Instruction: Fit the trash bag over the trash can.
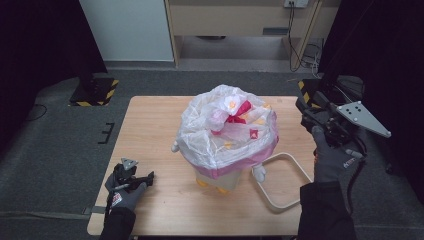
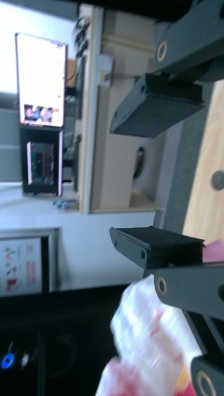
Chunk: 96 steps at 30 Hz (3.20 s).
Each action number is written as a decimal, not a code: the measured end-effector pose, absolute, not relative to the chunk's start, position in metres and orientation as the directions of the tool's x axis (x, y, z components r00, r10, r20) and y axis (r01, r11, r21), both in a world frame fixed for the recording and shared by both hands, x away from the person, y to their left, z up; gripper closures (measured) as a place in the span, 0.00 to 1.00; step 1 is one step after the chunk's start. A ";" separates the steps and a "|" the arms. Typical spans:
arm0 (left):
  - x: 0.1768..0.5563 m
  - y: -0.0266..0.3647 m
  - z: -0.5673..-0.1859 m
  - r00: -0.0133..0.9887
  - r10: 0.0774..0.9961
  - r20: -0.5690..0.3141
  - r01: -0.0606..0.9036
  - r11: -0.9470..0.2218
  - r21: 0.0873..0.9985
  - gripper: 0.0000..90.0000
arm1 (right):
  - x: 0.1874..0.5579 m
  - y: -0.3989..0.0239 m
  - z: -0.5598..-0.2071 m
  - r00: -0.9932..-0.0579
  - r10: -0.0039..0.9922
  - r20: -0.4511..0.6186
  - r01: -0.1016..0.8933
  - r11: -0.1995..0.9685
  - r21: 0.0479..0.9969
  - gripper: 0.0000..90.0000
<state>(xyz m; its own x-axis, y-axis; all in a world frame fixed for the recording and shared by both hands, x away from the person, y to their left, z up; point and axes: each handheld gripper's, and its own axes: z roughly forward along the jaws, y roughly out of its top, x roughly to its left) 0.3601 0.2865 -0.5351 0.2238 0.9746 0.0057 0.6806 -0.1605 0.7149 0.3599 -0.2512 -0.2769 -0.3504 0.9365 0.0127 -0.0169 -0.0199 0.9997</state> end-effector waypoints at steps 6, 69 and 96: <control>0.360 0.287 -0.535 0.224 0.975 0.005 0.681 -0.160 0.714 0.08 | 0.359 -0.234 -0.264 -0.444 0.896 0.009 -0.058 -0.038 0.998 0.48; 0.361 0.286 -0.535 0.224 0.975 0.005 0.682 -0.161 0.713 0.07 | 0.369 -0.173 -0.279 -0.846 0.533 0.017 0.082 0.097 0.992 0.48; 0.361 0.286 -0.535 0.223 0.975 0.004 0.680 -0.158 0.715 0.07 | 0.375 -0.125 -0.221 -0.817 0.577 0.011 0.030 0.022 0.999 0.43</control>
<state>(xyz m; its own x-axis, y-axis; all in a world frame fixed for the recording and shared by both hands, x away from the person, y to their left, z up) 0.3606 0.2858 -0.5353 0.2227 0.9749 0.0040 0.6805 -0.1584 0.7155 0.3751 -0.1251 -0.2211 -0.8165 0.5772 0.0114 0.0298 0.0224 0.9993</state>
